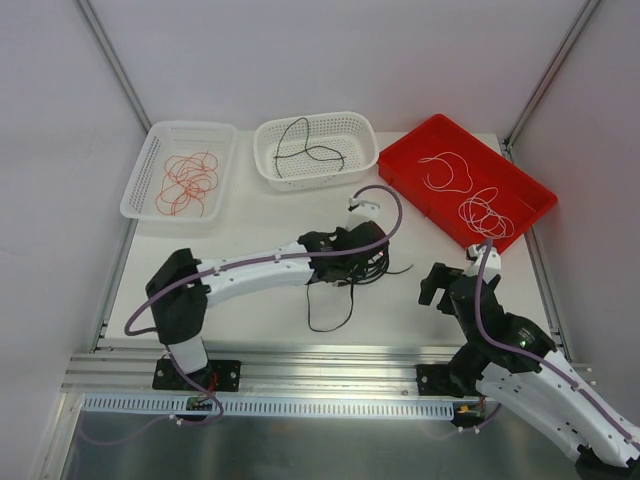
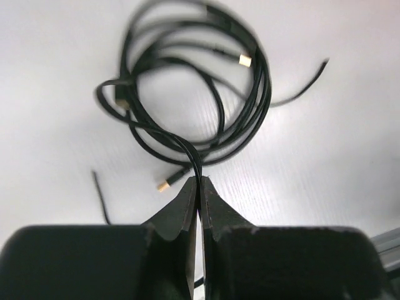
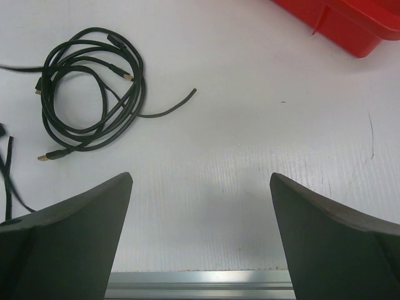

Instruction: Untangle the cables

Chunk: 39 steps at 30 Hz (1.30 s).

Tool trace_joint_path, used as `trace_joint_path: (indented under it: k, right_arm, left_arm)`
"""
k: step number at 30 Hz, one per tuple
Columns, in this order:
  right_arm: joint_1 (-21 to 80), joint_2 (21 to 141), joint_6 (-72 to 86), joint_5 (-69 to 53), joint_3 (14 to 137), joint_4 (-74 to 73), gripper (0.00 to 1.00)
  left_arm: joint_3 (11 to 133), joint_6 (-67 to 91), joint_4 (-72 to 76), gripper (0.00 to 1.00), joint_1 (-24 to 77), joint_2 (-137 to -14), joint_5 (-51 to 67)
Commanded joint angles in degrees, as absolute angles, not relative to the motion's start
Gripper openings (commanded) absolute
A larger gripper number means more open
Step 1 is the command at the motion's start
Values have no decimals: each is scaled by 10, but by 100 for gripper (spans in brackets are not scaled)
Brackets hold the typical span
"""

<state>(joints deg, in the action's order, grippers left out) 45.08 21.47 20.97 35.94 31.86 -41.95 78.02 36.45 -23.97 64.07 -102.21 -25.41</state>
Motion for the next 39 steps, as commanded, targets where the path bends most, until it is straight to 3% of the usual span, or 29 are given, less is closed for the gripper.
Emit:
trace_joint_path:
  k: [1,9,20,39]
  right_arm:
    - [449,212,220,361,315,-417,97]
    - [448,226,218,344,308,-401,97]
    - [448,250,205,316,298,-361,98]
    - [448,355,193,269,296,-287,99]
  left_arm:
    - [834,245,-266,0,642,-933,-349]
    - [997,5,-265,0,618,-885,-433]
    - [1250,-126,-260,0,499,-935,-307]
    - [1354,-192,-77,0,326,-1029,-179]
